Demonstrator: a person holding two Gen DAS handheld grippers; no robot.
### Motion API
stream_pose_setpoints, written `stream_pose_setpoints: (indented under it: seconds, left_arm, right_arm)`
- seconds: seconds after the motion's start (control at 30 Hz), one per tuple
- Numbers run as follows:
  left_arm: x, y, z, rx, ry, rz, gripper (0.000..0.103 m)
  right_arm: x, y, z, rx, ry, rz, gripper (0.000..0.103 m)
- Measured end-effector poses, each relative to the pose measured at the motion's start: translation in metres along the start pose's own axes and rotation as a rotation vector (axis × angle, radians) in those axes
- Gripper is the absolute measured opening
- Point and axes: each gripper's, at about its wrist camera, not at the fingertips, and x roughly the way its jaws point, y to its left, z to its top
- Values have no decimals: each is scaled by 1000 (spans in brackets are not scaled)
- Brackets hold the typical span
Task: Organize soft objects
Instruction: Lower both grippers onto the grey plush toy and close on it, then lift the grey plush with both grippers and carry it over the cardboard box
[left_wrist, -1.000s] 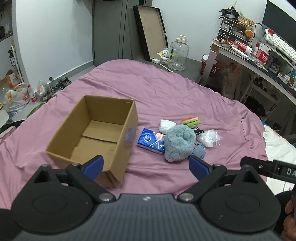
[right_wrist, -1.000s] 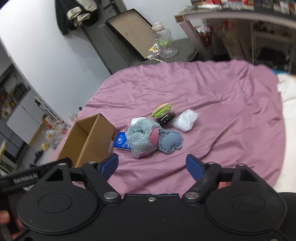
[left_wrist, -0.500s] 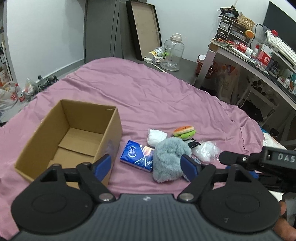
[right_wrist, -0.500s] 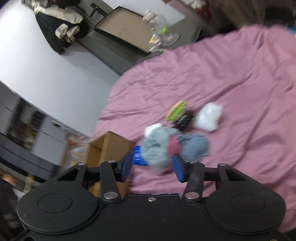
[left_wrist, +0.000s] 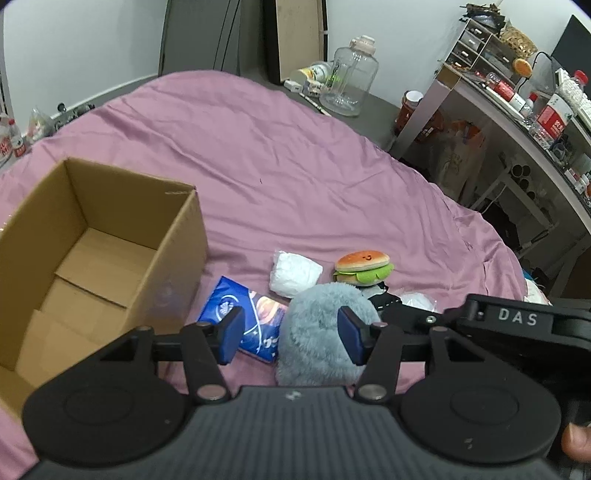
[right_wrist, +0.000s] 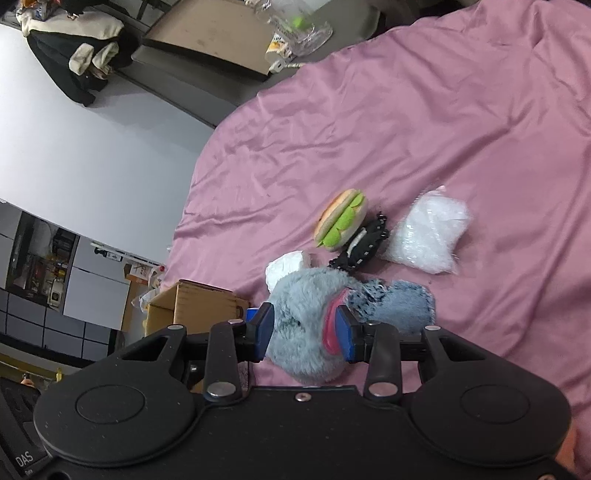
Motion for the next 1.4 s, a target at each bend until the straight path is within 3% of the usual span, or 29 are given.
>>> stream_pose_setpoints:
  seconds: [0.57,0.87,1.13,1.4]
  left_arm:
    - [49,7,-5,-166,79,-33,27]
    - [46,10,-5,-201,75,-50,26]
    - [18,10,5,-206,44,-90,26]
    - [-14,16,11,-215,-10,-110,26]
  right_arm:
    - [41,-11,9,54,92,-69,34]
    - [34,-8,4,52,102,-62,31]
    - [20,-16,9,155,99,46,30]
    - [5,1,8,133,74,153,34]
